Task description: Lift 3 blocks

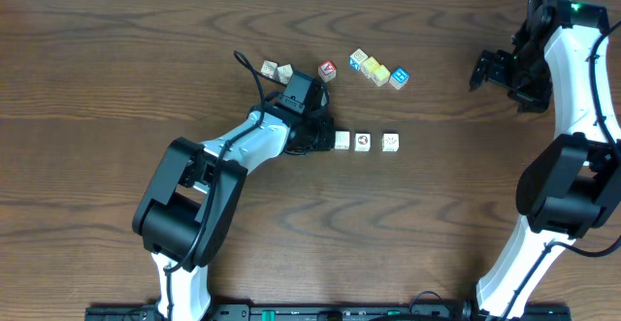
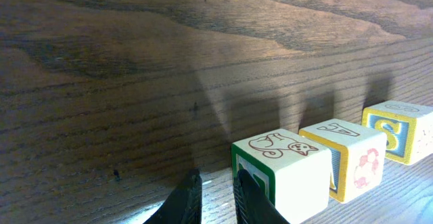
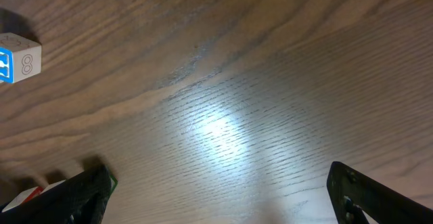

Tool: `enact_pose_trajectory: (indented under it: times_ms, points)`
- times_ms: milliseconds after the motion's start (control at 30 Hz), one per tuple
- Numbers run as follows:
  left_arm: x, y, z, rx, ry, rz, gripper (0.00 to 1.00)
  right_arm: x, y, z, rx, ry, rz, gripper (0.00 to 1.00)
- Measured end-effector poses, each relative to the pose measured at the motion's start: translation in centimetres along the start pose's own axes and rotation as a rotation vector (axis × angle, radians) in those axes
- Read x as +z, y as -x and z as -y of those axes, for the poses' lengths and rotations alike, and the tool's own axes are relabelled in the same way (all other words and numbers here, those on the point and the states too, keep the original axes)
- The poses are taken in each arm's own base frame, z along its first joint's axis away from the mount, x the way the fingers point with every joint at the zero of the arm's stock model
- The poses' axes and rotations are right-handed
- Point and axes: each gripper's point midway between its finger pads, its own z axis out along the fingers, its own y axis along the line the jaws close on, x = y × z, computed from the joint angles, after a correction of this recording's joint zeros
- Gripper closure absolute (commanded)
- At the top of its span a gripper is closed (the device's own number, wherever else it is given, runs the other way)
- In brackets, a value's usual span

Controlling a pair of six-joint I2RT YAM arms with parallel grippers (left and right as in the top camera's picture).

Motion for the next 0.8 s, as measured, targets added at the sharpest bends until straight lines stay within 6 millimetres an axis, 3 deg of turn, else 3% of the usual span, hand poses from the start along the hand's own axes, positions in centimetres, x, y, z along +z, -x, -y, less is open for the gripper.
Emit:
enact_pose_trajectory:
  times_ms: [800]
  points:
    - [0.01,0.01,0.04,-0.015,-0.001,0.001,0.81,0.00,0.00,0.00,0.000,0.000,0.000,0.01]
